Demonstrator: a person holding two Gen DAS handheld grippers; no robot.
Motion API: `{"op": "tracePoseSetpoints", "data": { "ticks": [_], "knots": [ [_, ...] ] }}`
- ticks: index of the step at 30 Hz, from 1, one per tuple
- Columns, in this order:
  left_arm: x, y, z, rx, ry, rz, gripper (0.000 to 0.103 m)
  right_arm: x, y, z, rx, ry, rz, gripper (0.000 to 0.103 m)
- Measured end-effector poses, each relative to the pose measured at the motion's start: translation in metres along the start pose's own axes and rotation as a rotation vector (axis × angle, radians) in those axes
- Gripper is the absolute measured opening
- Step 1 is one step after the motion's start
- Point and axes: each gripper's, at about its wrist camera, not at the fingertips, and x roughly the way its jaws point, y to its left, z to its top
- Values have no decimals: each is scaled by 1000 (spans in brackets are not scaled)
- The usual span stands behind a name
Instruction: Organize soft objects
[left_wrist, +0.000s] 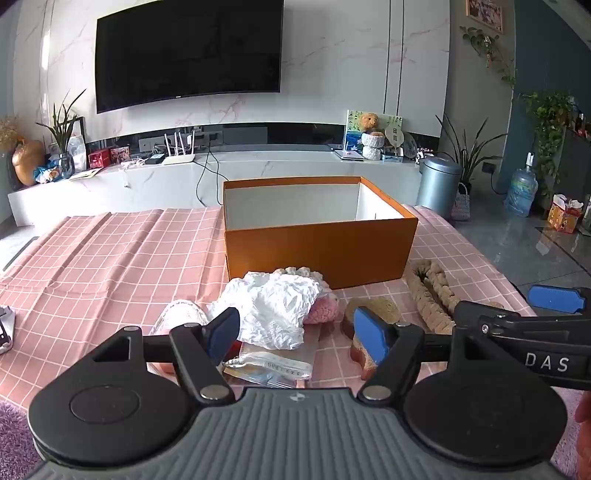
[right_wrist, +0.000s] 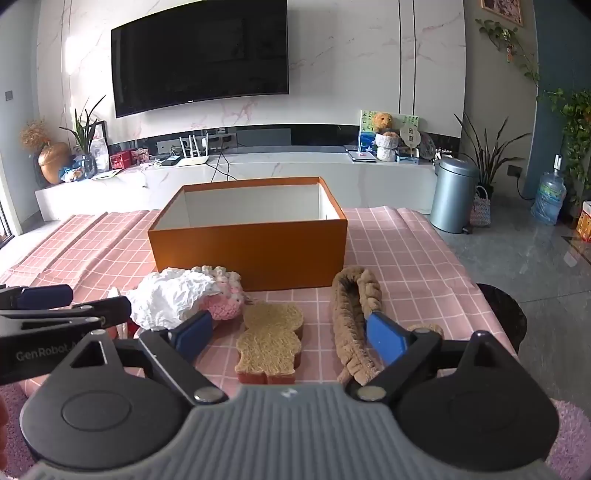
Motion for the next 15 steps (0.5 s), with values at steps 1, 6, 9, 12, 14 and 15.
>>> {"op": "tracePoseSetpoints", "data": {
  "ticks": [1, 6, 9, 12, 14, 15],
  "knots": [
    [0, 0, 0, -1, 0, -2, 83, 0, 0, 0, -4, 1, -1, 90],
    [-2, 2, -4, -6, 7, -14, 80, -1, 1, 0, -7, 7, -1, 92],
    [-1, 6, -7, -16, 18, -6, 79, 2, -2, -1, -7, 13, -6, 92],
    [-2, 6, -9, -20, 20, -16, 79, 4, -1, -1, -8, 18, -13, 93],
    [3, 6, -5, -29, 31, -14, 78, 3, -1, -1, -6, 19, -16, 94],
    [2, 6, -6, -28, 33, -14, 78, 3, -1, -1, -7, 19, -16, 94]
  ]
}}
